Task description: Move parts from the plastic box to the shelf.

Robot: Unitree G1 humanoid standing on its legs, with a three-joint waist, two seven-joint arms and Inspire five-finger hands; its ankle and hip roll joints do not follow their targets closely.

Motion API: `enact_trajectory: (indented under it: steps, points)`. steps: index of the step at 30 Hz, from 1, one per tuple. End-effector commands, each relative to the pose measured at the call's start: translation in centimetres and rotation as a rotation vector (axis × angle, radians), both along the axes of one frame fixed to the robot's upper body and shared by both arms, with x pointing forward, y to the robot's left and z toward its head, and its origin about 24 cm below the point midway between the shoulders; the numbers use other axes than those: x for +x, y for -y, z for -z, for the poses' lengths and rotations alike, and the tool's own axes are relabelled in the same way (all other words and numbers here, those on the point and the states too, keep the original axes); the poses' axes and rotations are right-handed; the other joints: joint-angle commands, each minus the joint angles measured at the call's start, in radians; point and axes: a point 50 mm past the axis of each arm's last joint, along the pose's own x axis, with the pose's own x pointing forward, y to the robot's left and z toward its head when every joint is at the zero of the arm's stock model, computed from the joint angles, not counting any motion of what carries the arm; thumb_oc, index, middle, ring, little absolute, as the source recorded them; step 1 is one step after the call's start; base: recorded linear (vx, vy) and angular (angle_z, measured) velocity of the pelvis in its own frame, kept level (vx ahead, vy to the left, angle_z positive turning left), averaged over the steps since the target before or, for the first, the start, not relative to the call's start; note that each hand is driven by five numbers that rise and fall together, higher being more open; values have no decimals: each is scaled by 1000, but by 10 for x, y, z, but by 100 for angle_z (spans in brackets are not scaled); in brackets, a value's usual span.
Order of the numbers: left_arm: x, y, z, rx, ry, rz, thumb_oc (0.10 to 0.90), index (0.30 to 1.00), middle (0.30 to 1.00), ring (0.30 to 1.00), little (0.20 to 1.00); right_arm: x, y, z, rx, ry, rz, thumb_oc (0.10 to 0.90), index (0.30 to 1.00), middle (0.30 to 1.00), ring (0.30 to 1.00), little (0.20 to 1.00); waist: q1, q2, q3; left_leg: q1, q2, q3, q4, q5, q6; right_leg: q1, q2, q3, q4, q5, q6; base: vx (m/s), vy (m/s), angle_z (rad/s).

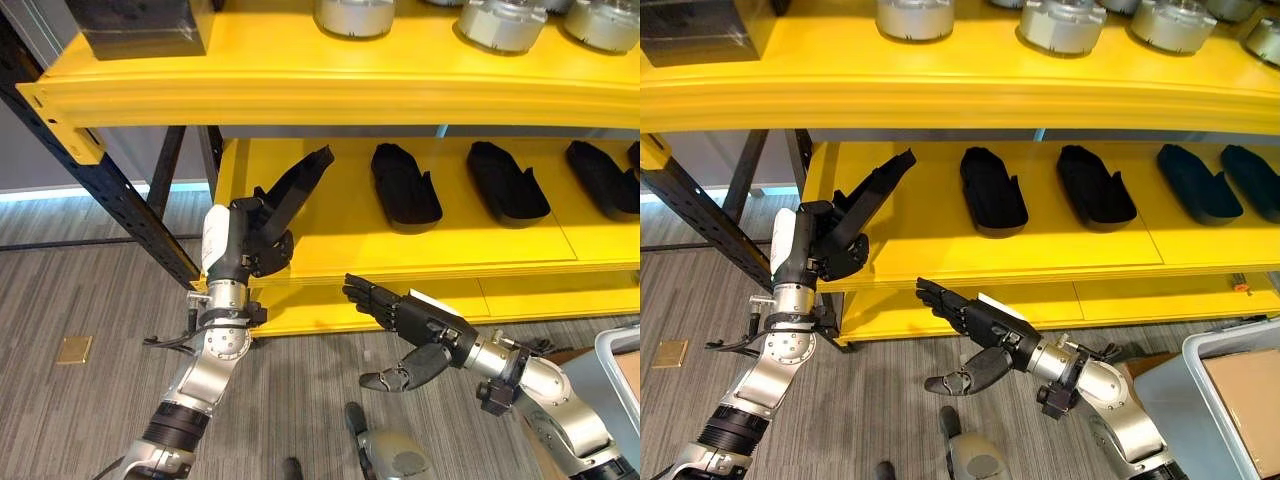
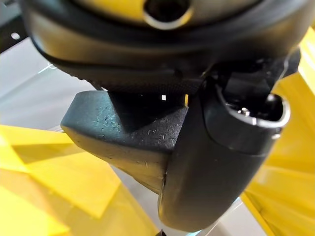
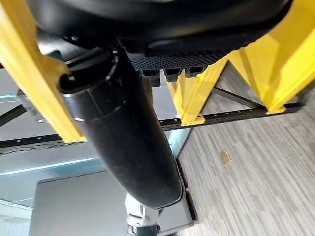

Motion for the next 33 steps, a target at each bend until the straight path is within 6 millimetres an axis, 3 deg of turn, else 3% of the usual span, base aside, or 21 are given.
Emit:
enact_trajectory:
  steps: [1,4,6,7,8,12,14,15,16,17,18,22,33]
  points:
    - [9,2,-73,-51,312,34,400,300,300,300,300,1,-7,-37,121,157,-91,900,1000,1000,1000,1000,-17,12,-78,37,12,128,168,-154,37,-73,-21,36,116,-115,38,68,-215,5]
    - [13,-6,-70,-57,305,-20,400,300,300,300,300,-1,-3,-35,143,132,-112,900,1000,1000,1000,1000,-36,26,-80,23,5,171,252,-143,37,-63,-11,29,132,-140,18,65,-157,16]
    - [17,-7,-70,-58,306,-30,400,300,300,300,300,-5,-5,-33,169,141,-115,900,1000,1000,1000,1000,-41,33,-72,-58,2,200,387,-84,21,-42,0,13,129,-154,-8,40,-190,23]
    - [20,-6,-70,-58,309,-31,400,300,300,300,300,-6,-6,-33,175,147,-117,900,1000,1000,1000,1000,-39,33,-65,-88,-2,196,408,-73,19,-35,4,14,129,-157,-11,18,-117,31]
    - [23,-4,-70,-57,320,-30,400,300,300,300,300,-5,-10,-33,171,160,-111,900,1000,1000,1000,1000,-37,35,-48,-138,18,190,411,-23,4,-27,12,13,131,-165,-17,12,-43,30]
    - [20,-7,-66,-73,331,-38,400,300,300,300,300,-2,-14,-32,147,149,-111,900,1000,1000,1000,1000,-23,36,-24,-197,93,174,225,86,-25,10,5,21,116,-190,-11,111,119,13]
    - [21,-12,-61,-96,298,-37,400,300,300,300,300,-4,-8,-32,117,147,-101,900,1000,1000,1000,1000,-26,27,-24,-214,168,170,103,186,-52,48,-16,8,89,-198,-12,160,140,8]
    - [22,-13,-58,-103,290,-34,400,300,300,300,300,-4,-6,-32,108,149,-99,900,1000,1000,1000,1000,-30,23,-23,-217,187,168,76,203,-60,59,-24,5,84,-202,-12,154,129,4]
    - [24,-14,-56,-113,290,-37,400,300,300,300,300,-4,-3,-32,97,157,-105,900,1000,1000,1000,1000,-31,20,-22,-224,200,157,61,206,-65,65,-32,6,87,-209,-12,192,166,-1]
    - [26,-16,-54,-130,290,-58,400,300,300,300,300,-1,-2,-33,100,161,-140,900,1000,1000,1000,1000,-22,22,-21,-205,184,113,42,147,-55,58,-41,20,118,-231,-6,186,159,-12]
    - [25,-14,-52,-133,291,-64,400,300,300,300,300,-1,-3,-32,103,159,-144,900,1000,1000,1000,1000,-15,24,-20,-206,186,98,52,144,-59,49,-41,25,133,-237,-5,178,142,-11]
    - [28,-6,-46,-153,241,-50,400,300,300,300,300,-1,-10,-30,122,151,-156,900,1000,1000,1000,1000,-11,41,-24,-173,149,108,69,86,-55,30,-41,13,186,-264,6,170,122,-51]
    - [43,8,-57,-102,212,-47,400,300,300,300,300,7,-28,-34,112,148,-152,900,1000,1000,1000,1000,7,38,-25,-173,81,115,76,40,-32,23,-61,5,146,-237,33,85,52,-2]
